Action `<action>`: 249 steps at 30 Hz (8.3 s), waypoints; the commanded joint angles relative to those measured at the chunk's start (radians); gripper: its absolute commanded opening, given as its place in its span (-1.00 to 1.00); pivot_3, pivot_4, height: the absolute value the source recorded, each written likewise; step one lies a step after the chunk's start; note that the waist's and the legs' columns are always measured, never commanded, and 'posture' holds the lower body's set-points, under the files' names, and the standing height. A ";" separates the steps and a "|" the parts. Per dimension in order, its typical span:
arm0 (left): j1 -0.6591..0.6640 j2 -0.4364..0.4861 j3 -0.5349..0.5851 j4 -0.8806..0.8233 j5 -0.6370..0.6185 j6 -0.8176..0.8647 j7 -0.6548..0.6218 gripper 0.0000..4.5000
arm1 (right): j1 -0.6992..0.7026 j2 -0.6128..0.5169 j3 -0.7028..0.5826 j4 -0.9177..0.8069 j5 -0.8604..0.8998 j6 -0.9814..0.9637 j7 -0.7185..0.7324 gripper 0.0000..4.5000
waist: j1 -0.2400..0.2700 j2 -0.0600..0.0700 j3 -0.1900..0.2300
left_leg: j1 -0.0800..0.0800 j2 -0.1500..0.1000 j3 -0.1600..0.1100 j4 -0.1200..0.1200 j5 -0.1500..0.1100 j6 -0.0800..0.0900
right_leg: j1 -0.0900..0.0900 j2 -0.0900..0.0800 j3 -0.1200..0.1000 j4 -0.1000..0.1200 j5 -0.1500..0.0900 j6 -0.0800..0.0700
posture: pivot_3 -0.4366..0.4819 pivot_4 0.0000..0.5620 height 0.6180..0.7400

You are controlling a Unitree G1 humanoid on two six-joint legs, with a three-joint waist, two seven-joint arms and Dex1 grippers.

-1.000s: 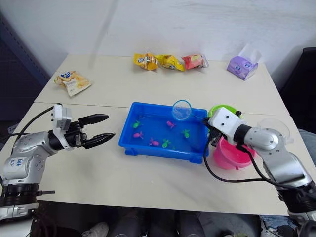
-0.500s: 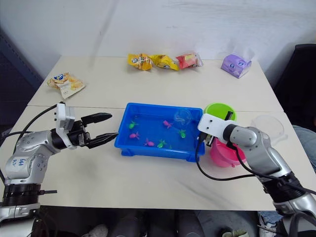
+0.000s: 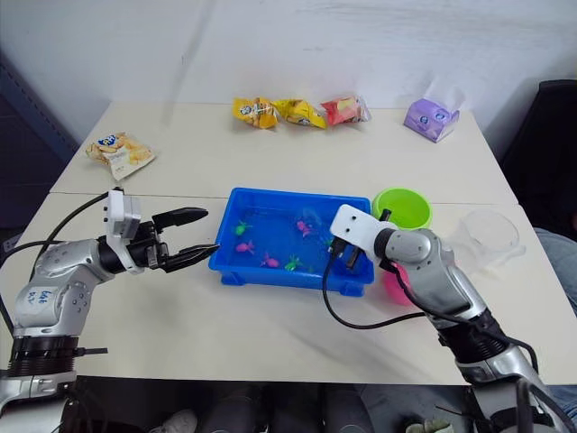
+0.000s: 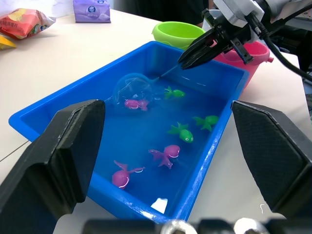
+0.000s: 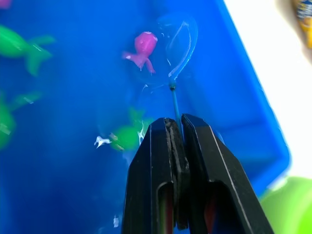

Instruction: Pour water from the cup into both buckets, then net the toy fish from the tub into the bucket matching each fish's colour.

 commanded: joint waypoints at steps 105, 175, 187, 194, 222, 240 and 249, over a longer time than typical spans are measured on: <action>-0.169 -0.020 -0.071 0.068 -0.019 -0.025 -0.102 0.97 | 0.376 -0.430 -0.483 -0.202 1.071 0.008 -0.222 -1.00 | 0.014 0.000 0.000 | 0.004 0.000 -0.001 -0.006 0.005 -0.003 | 0.002 0.001 0.000 -0.001 0.000 0.000 | -0.05 -0.47 1.00; 0.002 0.247 -0.059 0.159 0.056 -0.154 -0.288 0.97 | -0.268 0.030 0.197 0.043 0.250 0.287 0.205 -1.00 | -0.003 0.000 0.000 | -0.016 0.000 0.000 0.002 0.003 -0.001 | -0.019 0.000 0.000 0.012 -0.001 -0.001 | -0.05 -0.47 1.00; 0.002 0.242 -0.066 0.178 0.062 -0.176 -0.291 0.97 | -0.255 0.045 0.050 0.046 0.383 0.476 0.221 -1.00 | -0.003 0.000 0.000 | -0.016 0.000 0.000 0.002 0.002 -0.001 | -0.019 0.000 0.000 0.012 -0.001 -0.001 | -0.05 -0.47 1.00; -0.025 0.222 -0.050 0.180 0.035 -0.173 -0.289 0.97 | -0.215 0.086 -0.046 0.028 0.495 0.586 0.194 -1.00 | -0.002 0.000 0.000 | -0.016 0.000 0.000 0.002 0.002 -0.001 | -0.019 -0.001 0.000 0.012 -0.001 -0.001 | -0.05 -0.47 1.00; -0.274 0.051 -0.137 0.124 -0.044 0.003 -0.281 0.97 | 0.114 -0.148 -0.758 -0.405 0.890 0.786 0.052 -1.00 | 0.003 0.000 0.000 | -0.017 -0.001 0.000 0.002 0.002 0.000 | -0.017 0.000 0.000 0.011 0.000 0.000 | -0.05 -0.47 1.00; -0.414 -0.163 -0.278 0.254 0.018 -0.023 -0.325 0.97 | 0.758 0.043 -1.472 -0.688 0.990 0.739 -0.089 -1.00 | 0.027 -0.001 -0.001 | -0.014 -0.001 0.001 0.003 0.003 0.000 | -0.013 0.002 0.002 0.011 0.000 0.001 | -0.05 -0.47 1.00; -0.404 -0.177 -0.272 0.259 0.031 -0.032 -0.313 0.97 | 1.019 0.190 -1.319 -0.636 0.745 0.273 -0.096 -1.00 | 0.024 -0.001 -0.001 | -0.012 -0.001 0.002 0.003 0.003 0.000 | -0.014 0.002 0.004 0.010 0.000 0.001 | -0.05 -0.47 1.00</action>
